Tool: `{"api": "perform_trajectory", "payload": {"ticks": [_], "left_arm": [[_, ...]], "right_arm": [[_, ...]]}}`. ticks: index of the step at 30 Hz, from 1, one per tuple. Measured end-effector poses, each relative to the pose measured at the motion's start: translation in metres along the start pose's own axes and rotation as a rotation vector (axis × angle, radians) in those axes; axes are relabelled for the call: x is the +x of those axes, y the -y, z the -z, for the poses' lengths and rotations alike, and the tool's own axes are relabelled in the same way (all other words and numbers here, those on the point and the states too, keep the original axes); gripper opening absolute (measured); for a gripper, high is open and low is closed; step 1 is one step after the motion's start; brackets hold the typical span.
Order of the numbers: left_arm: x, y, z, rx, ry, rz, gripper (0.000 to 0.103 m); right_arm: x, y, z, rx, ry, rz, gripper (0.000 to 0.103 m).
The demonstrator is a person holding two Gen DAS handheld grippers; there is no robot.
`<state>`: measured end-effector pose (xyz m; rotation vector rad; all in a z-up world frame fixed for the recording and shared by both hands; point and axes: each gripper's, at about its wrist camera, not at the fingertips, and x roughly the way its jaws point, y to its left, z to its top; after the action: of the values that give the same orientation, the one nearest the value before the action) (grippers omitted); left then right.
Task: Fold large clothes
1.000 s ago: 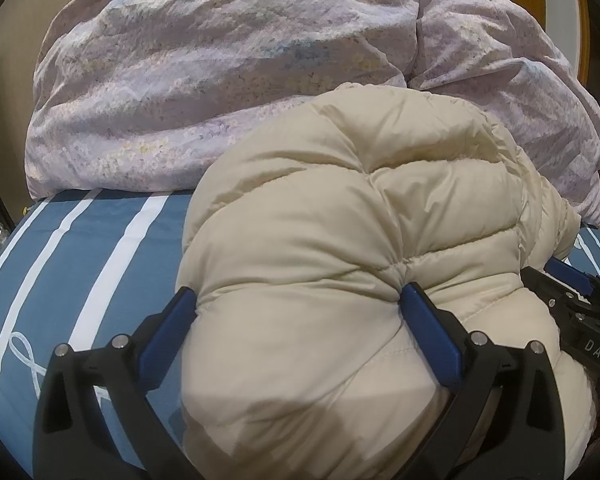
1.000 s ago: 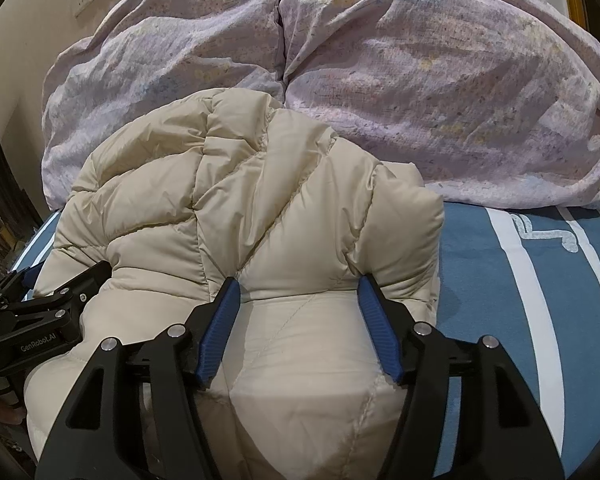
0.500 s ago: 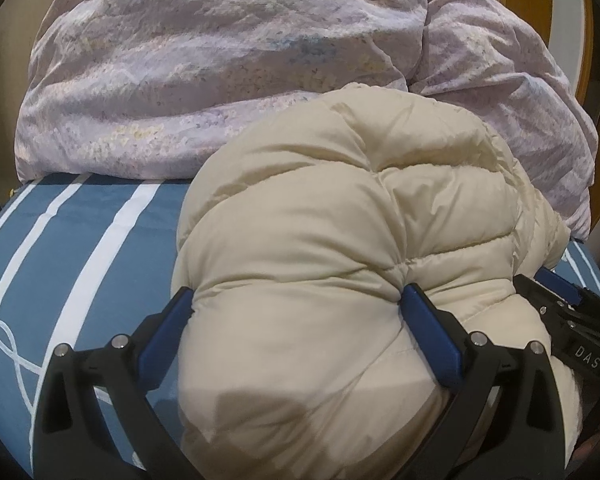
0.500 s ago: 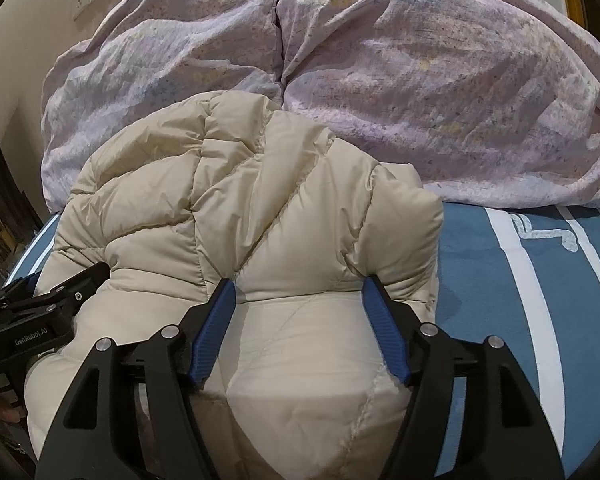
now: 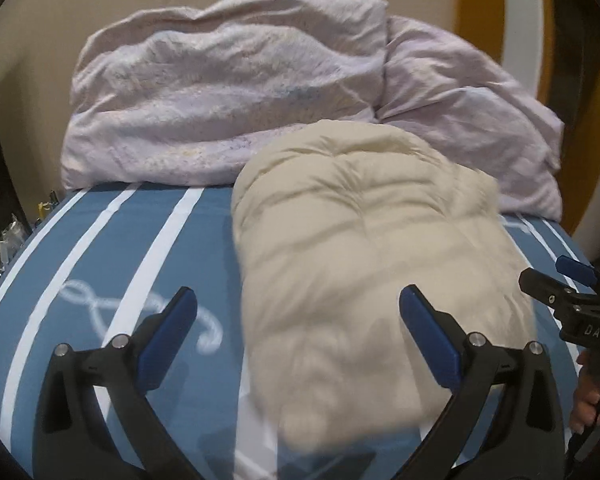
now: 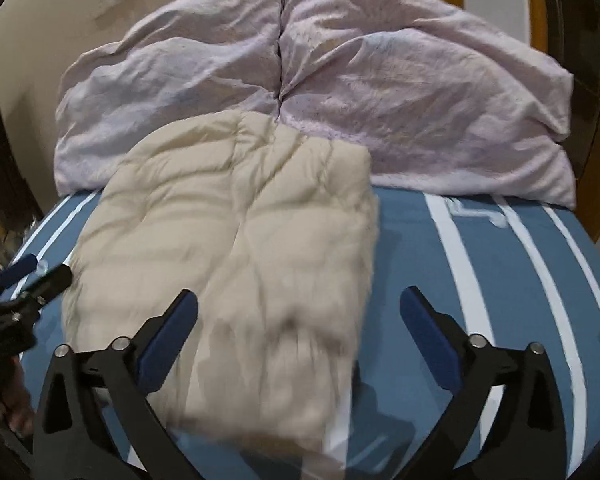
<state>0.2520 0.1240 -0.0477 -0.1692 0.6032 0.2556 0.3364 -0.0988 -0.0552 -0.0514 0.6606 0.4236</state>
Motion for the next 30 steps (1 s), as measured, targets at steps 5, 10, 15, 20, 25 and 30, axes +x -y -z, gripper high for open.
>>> {"api": "perform_trajectory", "payload": {"ticks": [5, 10, 15, 20, 25, 30], "left_arm": [[-0.050, -0.009, 0.034, -0.037, -0.009, 0.019, 0.101], [-0.091, -0.014, 0.056, -0.070, -0.010, 0.043, 0.101], [-0.127, -0.005, 0.067, -0.053, -0.007, 0.056, 0.101], [-0.151, 0.004, 0.075, -0.040, -0.038, 0.045, 0.101], [-0.164, 0.001, 0.083, -0.063, -0.060, 0.054, 0.101], [-0.176, 0.002, 0.089, -0.062, -0.061, 0.064, 0.101]], "right_arm": [[-0.042, 0.003, 0.033, 0.081, -0.026, -0.045, 0.102], [-0.077, 0.000, 0.049, 0.101, -0.031, -0.079, 0.102], [-0.109, -0.005, 0.063, 0.102, -0.029, -0.089, 0.102], [-0.123, -0.008, 0.075, 0.116, -0.086, -0.102, 0.102], [-0.138, -0.016, 0.085, 0.097, -0.095, -0.098, 0.102], [-0.149, -0.021, 0.089, 0.089, -0.098, -0.101, 0.102]]}}
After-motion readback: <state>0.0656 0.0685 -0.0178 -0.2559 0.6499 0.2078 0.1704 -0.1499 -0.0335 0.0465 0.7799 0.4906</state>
